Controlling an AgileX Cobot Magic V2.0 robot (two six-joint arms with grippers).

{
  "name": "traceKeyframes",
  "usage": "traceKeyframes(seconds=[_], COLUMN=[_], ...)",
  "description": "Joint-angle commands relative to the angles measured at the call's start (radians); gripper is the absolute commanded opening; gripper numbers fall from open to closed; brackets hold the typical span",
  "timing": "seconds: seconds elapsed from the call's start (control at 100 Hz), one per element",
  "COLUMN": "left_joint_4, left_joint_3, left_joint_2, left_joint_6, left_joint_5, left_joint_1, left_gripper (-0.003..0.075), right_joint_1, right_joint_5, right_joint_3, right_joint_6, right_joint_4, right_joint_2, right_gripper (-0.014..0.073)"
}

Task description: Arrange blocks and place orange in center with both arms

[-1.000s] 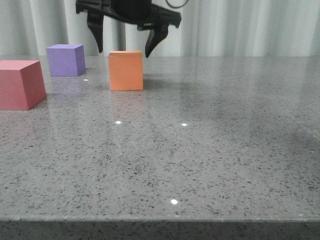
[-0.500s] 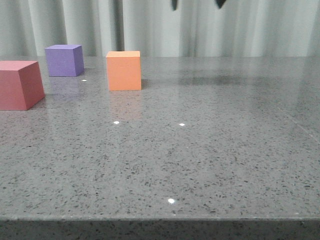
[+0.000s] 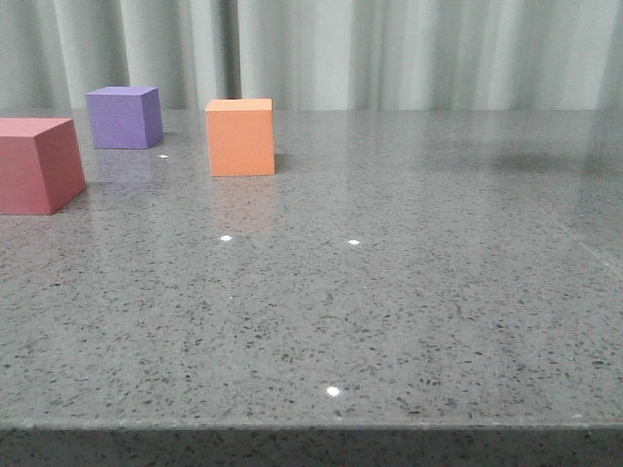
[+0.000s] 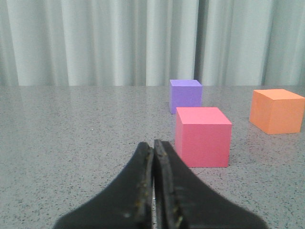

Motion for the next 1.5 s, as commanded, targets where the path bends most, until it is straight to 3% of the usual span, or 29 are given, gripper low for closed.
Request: traceKeyframes(seconds=[0.0,0.37,0.58,0.78,1.07,1.16,1.36,1.49], left_joint_4=[-0.002,-0.002,-0.002,-0.002,-0.002,-0.002,-0.002,-0.002], left_joint_3=[0.042,0.042,0.042,0.042,0.042,0.042,0.042,0.042], left_joint_2=[-0.031,-0.031,-0.031,-0.031,-0.031,-0.031,-0.031,-0.031], left_joint_6=[-0.006,-0.006,-0.006,-0.006,-0.006,-0.006,-0.006,-0.006], left_joint_5=[-0.086,-0.086,-0.086,-0.086,-0.086,-0.086,-0.086,-0.086], left_joint_1=[-0.001,-0.001,-0.001,-0.001,-0.001,-0.001,-0.001,-0.001], left_gripper=[-0.002,-0.002,-0.002,-0.002,-0.002,-0.002,-0.002,-0.002], right_joint_1=[-0.026,-0.217,-0.241,-0.24,-0.24,-0.24,-0.24,-0.24], right_joint_5=[-0.157,-0.429,-0.564,-0.663,-0.619,-0.601,-0.599,-0.599], right_joint_3=[0.131,0.76,1.02,1.166,1.213,1.213,1.213,1.213], right_joint_6=[-0.006,0.042,0.046,0.046,0.046,0.046,0.046,0.046], right_joint_4=[-0.034,-0.034,-0.028,-0.026,-0.043,-0.043,-0.043,-0.043], right_joint_2=[-0.151,-0.594,-0.85,-1.087,-1.236,-1.236,-1.236,-1.236], right_gripper=[0.0629,0.0629,0.0629,0.0629,0.0607,0.0512,0.0098,-0.0073])
